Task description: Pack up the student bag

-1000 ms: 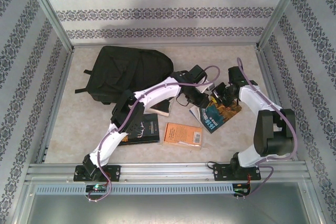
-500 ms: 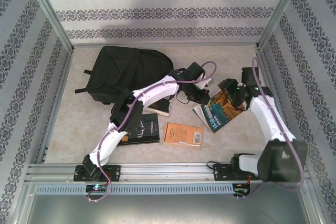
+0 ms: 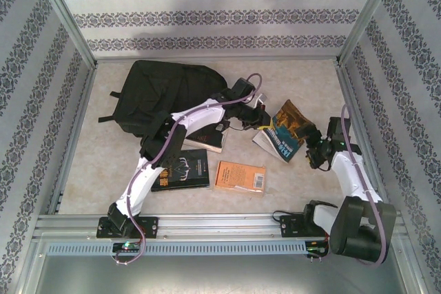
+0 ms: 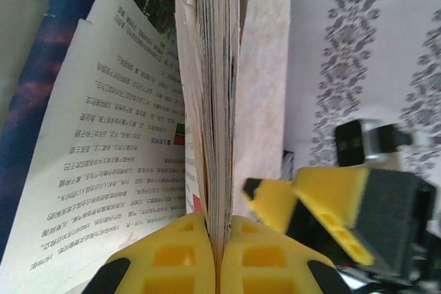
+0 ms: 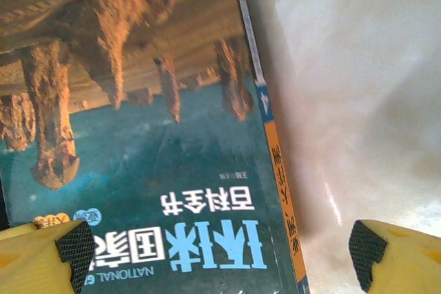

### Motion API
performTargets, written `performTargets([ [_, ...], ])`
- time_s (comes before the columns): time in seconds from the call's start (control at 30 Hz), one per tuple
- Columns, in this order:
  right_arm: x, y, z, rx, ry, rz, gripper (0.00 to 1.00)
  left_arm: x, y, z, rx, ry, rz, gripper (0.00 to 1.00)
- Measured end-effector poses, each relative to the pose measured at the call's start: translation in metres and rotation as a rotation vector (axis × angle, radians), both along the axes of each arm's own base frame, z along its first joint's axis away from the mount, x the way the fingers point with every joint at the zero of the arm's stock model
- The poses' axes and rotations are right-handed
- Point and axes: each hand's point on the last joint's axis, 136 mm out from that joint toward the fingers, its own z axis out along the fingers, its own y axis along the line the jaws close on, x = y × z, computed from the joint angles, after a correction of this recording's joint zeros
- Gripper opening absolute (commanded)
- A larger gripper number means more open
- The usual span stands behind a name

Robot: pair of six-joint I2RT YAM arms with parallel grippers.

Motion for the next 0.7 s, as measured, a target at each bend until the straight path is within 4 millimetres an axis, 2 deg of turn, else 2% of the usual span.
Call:
performTargets([
  [0.2, 0.007, 0.008, -0.007, 0.088, -0.026, -0.01, 0.91, 0.009, -0.001, 0.006, -0.079, 0.104, 0.071, 0.0],
  [0.4, 0.018, 0.009, -0.017, 0.171, -0.058, -0.051, 0.76, 0.014, -0.001, 0.012, -0.126, 0.143, 0.095, 0.0],
  [0.53, 0.027, 0.009, -0.023, 0.209, -0.076, -0.077, 0.58, 0.011, -0.001, 0.01, -0.132, 0.159, 0.089, 0.0],
  [0.7, 0.04, 0.005, -0.022, 0.222, -0.113, -0.085, 0.23, 0.011, 0.003, 0.006, -0.123, 0.158, 0.085, 0.0],
])
